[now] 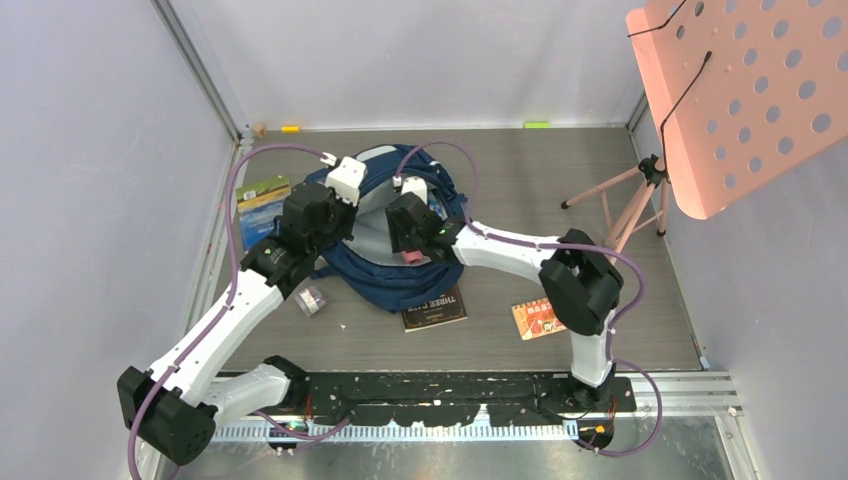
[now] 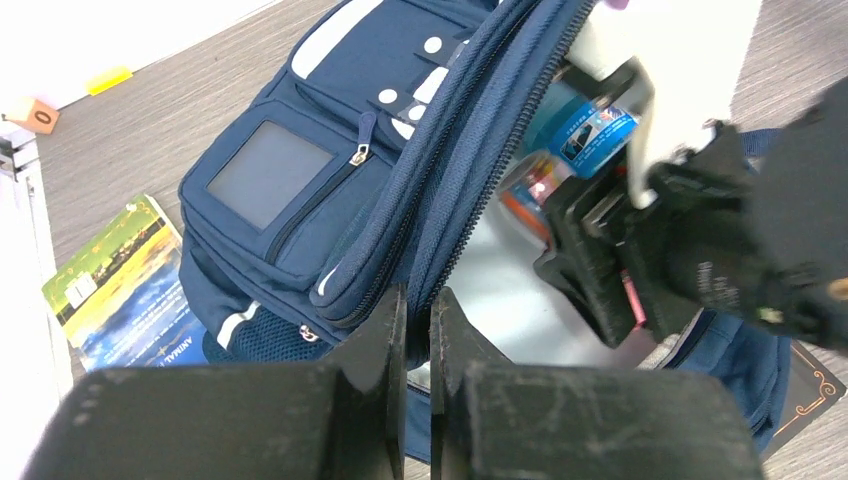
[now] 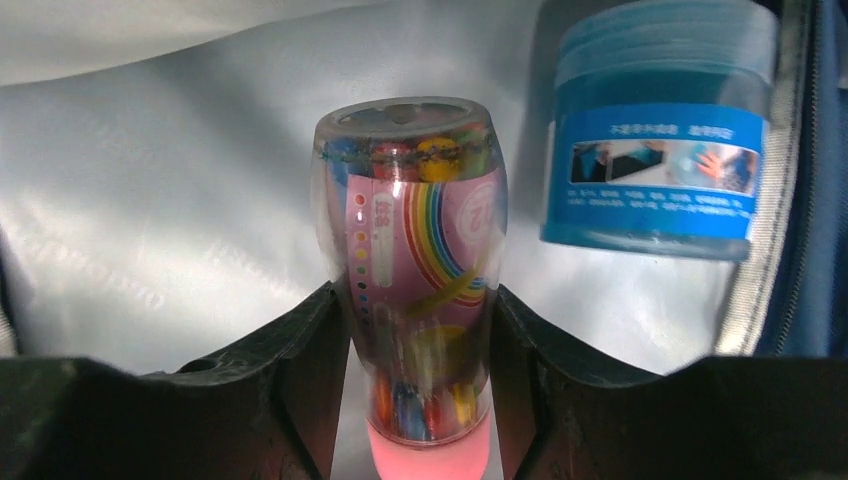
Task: Pack the student bag
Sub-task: Place the stationery in the student bag.
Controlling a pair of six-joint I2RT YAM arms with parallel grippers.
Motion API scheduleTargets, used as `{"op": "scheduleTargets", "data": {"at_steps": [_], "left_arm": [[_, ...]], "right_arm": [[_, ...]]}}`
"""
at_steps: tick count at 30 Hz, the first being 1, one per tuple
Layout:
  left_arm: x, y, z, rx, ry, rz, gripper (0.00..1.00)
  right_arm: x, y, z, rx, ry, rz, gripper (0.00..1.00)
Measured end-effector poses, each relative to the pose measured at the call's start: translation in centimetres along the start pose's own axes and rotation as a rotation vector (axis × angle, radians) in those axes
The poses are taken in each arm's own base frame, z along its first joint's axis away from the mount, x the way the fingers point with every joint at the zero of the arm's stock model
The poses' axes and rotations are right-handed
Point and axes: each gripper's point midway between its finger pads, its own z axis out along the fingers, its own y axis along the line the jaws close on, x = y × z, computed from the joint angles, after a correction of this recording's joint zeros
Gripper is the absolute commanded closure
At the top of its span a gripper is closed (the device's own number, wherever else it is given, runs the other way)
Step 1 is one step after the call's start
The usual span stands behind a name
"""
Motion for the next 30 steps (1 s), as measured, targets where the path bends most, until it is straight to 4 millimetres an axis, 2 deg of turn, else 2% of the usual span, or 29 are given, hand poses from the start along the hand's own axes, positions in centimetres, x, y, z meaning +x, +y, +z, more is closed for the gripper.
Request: {"op": "scheduleTargets", "data": {"at_steps": [1,3,4,5,7,11,15,22,30], "left_arm": [[0.0,0.0,0.0,0.002,0.000,0.000,1.00],[0.0,-0.1,0.0,0.003,0.000,0.000,1.00],[0.0,-0.1,0.0,0.003,0.000,0.000,1.00],[0.0,-0.1,0.0,0.003,0.000,0.000,1.00],[0.0,-0.1,0.0,0.004,0.000,0.000,1.00],[0.0,-0.1,0.0,0.005,-0.001,0.000,1.00],[0.0,-0.2,0.0,0.008,-0.001,0.000,1.00],[0.0,-0.2,0.0,0.010,-0.002,0.001,1.00],[-0.1,-0.3,0.0,0.015,-0.003,0.002,1.00]], "right_arm": [[0.4,0.1,0.5,0.006,0.006,-0.015,0.88],[1.0,0.2,1.4,0.019,0.017,-0.031,0.74],[1.4,0.1,1.8,0.026,0.022,-0.034,0.63],[1.6,0.0,2.0,0.031,0.025,-0.036,0.58],[1.7,-0.1,2.1,0.037,0.025,-0.039,0.40],[1.4,-0.2,2.2,0.040,0.008,-0.042,0.24],[1.6,-0.5,2.2,0.042,0.003,-0.052,0.19],[1.0,-0.6,1.1,0.033,-0.018,-0.046,0.18],[-0.9,-0.5,-2.6,0.020,-0.087,0.038,0.19]]}}
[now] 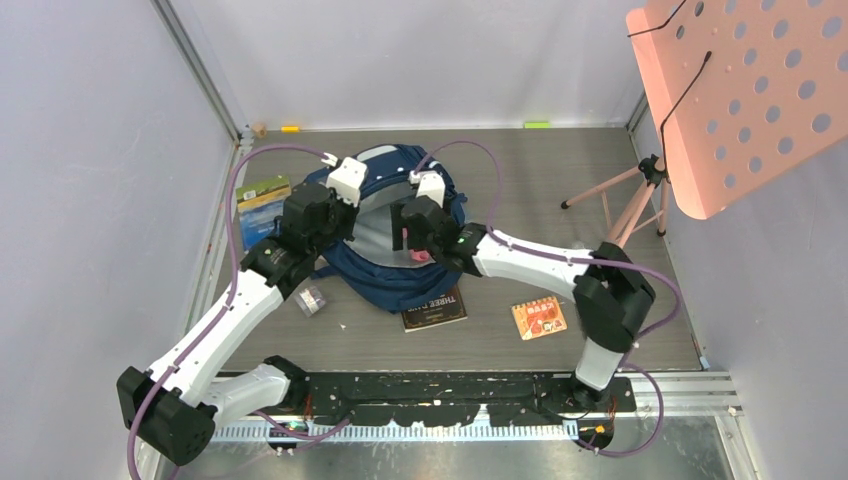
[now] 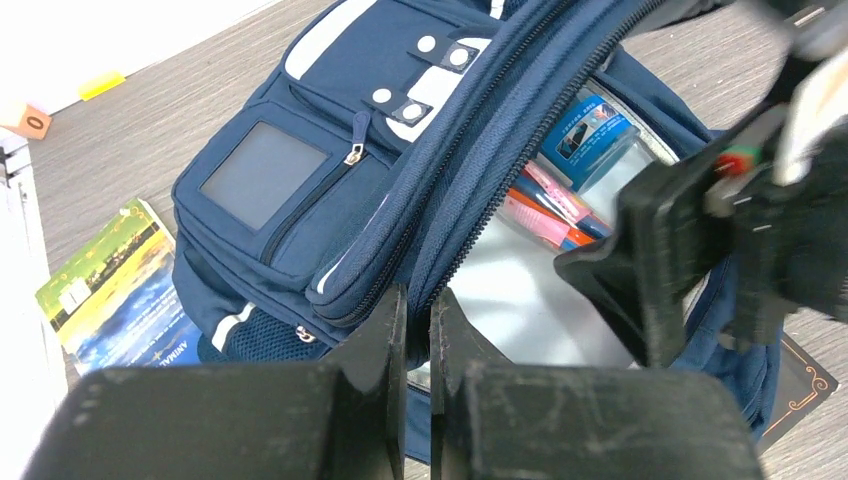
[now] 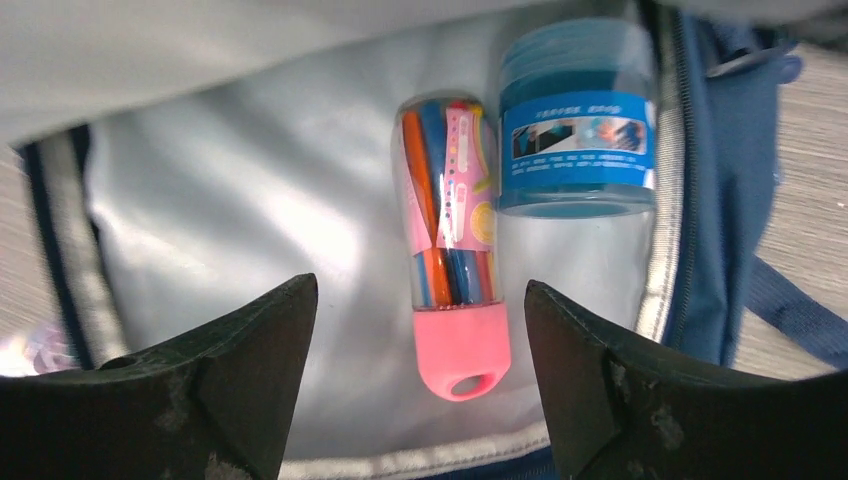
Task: Pack the student bag
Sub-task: Place the stationery in the student bag, then pick up the stationery from the center of the board.
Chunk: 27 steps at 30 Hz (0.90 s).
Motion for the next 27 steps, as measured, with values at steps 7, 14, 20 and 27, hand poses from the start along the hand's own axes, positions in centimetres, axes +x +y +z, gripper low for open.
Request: {"op": "scheduleTargets", "data": {"at_steps": [7,14,20,27], "left_arm": [[0.1,-0.1,0.1,0.006,0.004,0.000,1.00],[0.2,-0.2,0.0,0.010,0.009,-0.001,1.00],[0.2,-0.3,-0.1,0.026,0.018,-0.003,1.00],[0.2,-0.6,-0.1,0.046,0.021,-0.005,1.00]], "right_arm": [[-3.4,2.1,-6.6,-0.025,-0.158,0.151,0.19],[-0.2,9.7,-11.3,-0.188,-0.169,0.085,0.18],[5.9,17.3,-11.2,-0.370,-0.066,-0.057,0.18],[10.5,21.9,-7.7,-0.476,0.027,-0.173,0.10]]}}
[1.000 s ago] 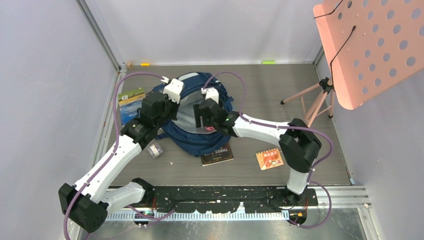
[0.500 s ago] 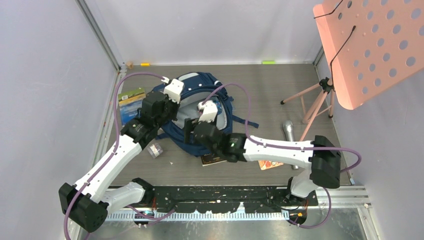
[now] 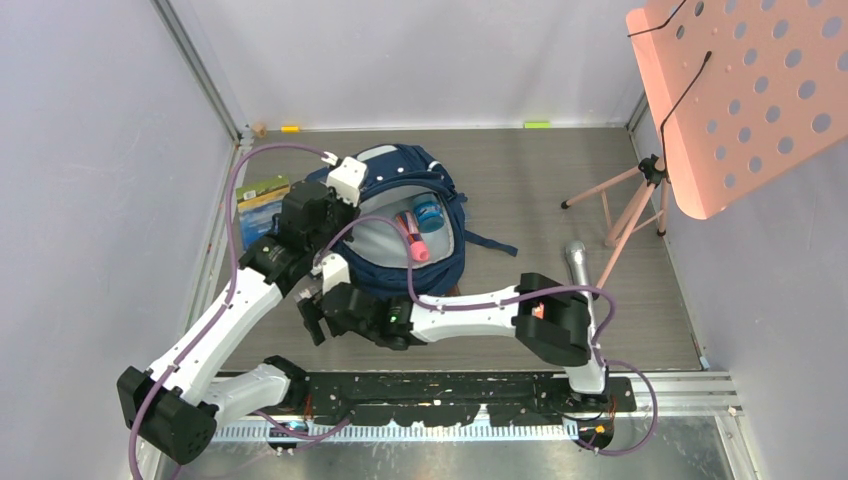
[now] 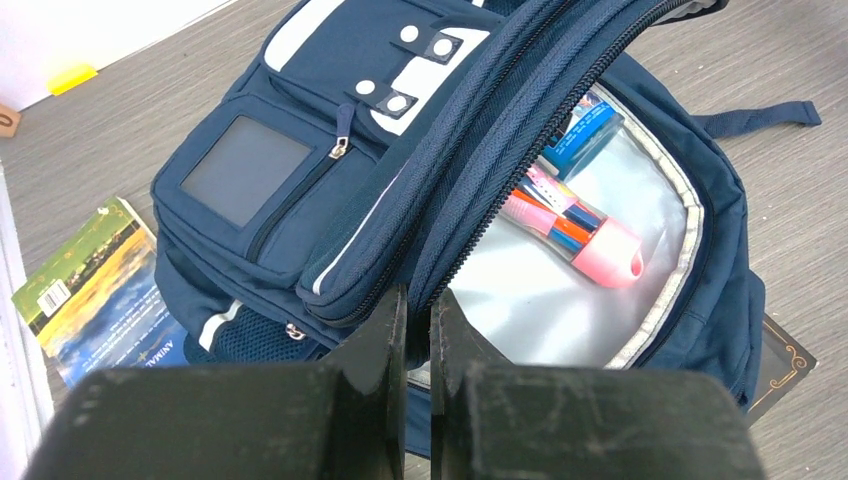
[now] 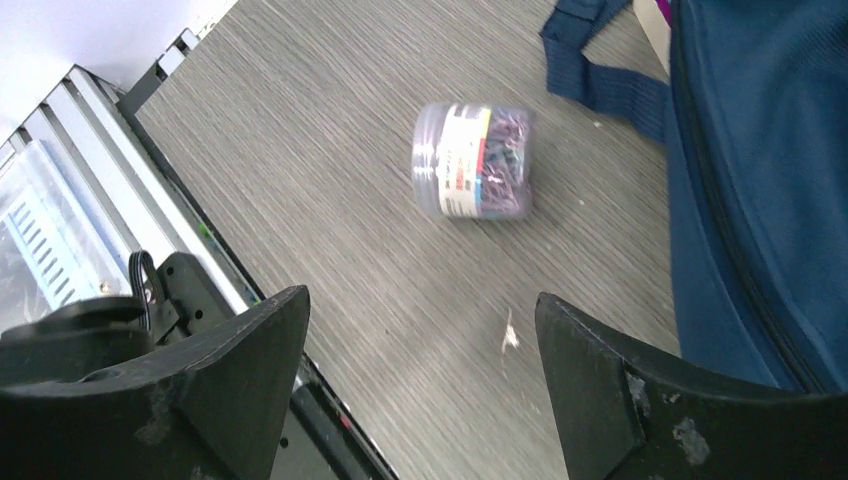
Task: Pack the student bag
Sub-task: Pick up the stationery from the center of the board.
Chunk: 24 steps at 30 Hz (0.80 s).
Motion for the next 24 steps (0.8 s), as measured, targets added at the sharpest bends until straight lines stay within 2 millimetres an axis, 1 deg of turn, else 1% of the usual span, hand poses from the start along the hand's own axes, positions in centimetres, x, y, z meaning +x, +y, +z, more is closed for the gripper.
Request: {"op": "scheduleTargets", "data": {"at_steps": [7,11,14,17,21,24], "left_arm": [[-0.2,0.4,0.1,-0.008,-0.003,-0.005,1.00],[-0.1,0.4,0.1,-0.009,0.001,-0.005,1.00],[-0.1,0.5,0.2,-0.015,0.002,-0.005,1.00],[-0.1,0.7,0.2,-0.021,0.003,-0.007,1.00],[-0.1,0.8,0.2,-0.027,0.003,-0.008,1.00],[-0.1,0.9,0.2,-0.029,0.004,-0.008,1.00]], "right_arm": [[-0.1,0.9,3.3,-0.012,-0.010,-0.024,0.10],[0.8,0.2,5.0,0.009,0.003,-0.047,0.09],[0.9,-0.6,6.4,0.036,-0.005,-0.060,0.10],[0.5,-1.2,7.4,0.065,-0.028,-0.068,0.10],[-0.6,-1.5,8.6,0.106,-0.072,-0.066,0.13],[-1.2,-1.5,9.5,0.115,-0.092,-0.057,0.16]]}}
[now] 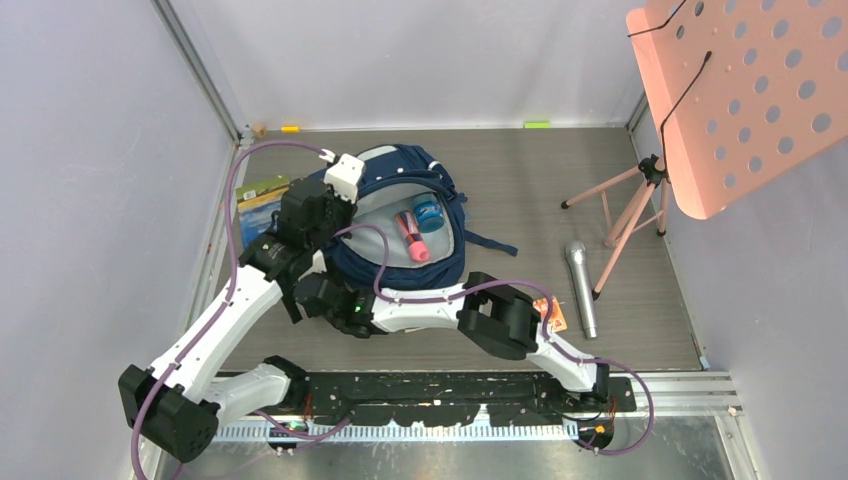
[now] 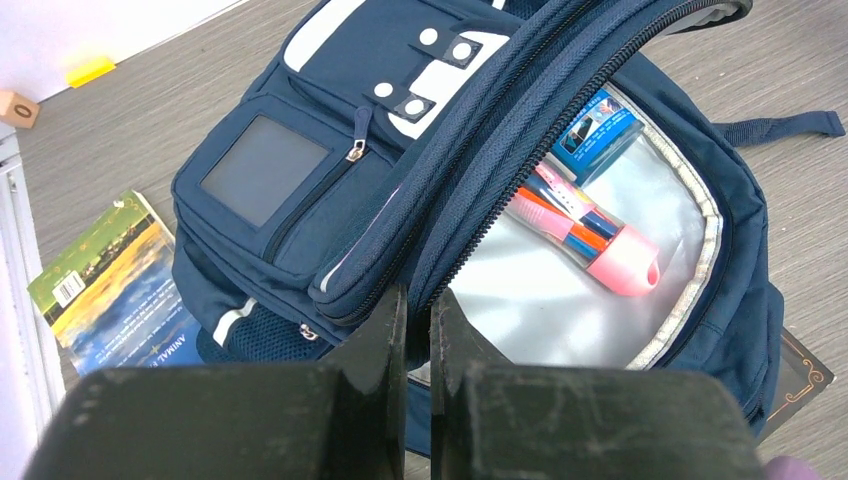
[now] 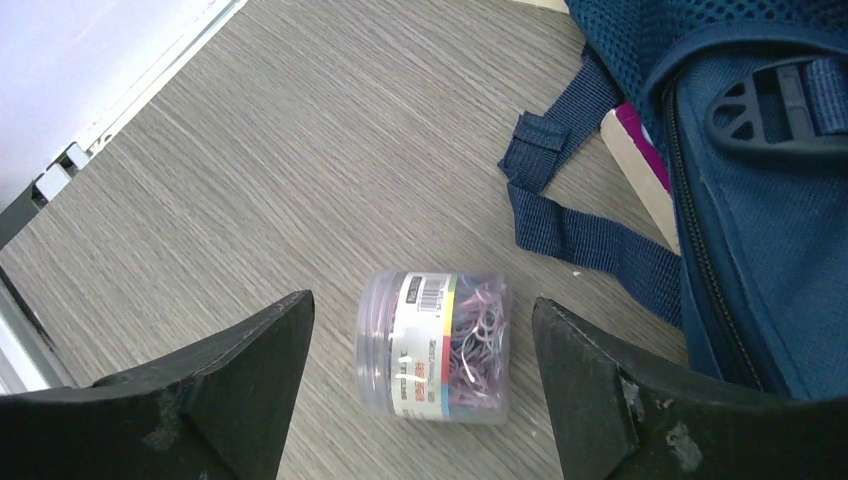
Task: Pack the student bag
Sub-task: Pick up the stationery from the center of the board.
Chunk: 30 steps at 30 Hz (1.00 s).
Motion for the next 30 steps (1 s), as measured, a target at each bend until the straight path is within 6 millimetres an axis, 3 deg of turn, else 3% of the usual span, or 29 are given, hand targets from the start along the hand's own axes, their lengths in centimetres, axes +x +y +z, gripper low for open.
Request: {"op": "scheduleTargets", "data": {"at_steps": [7,11,21,25,30], "left_arm": [[0.0,0.1,0.1,-0.006,0.001,0.000,1.00],[0.0,0.2,0.1,-0.008,0.003,0.000,1.00],[0.1,0.1,0.2,-0.007,0.005,0.000,1.00],[0.1,0.1,0.2,-0.007,0.005,0.000,1.00],[0.0,0.1,0.2,-0.006,0.003,0.000,1.00]], "right_arm": [[0.3,0.0,1.3,0.015,0.009,0.001,0.19],[1.4,-0.4,1.8,0.033,0.038,-0.016,0.20],[3.0,-1.1,2.1,0.062,0.086,-0.049,0.51],[3.0,-1.1,2.1,0.062,0.086,-0.049,0.58],[3.2,-1.4,1.5,0.051,0.080,-0.058,0.59]]}}
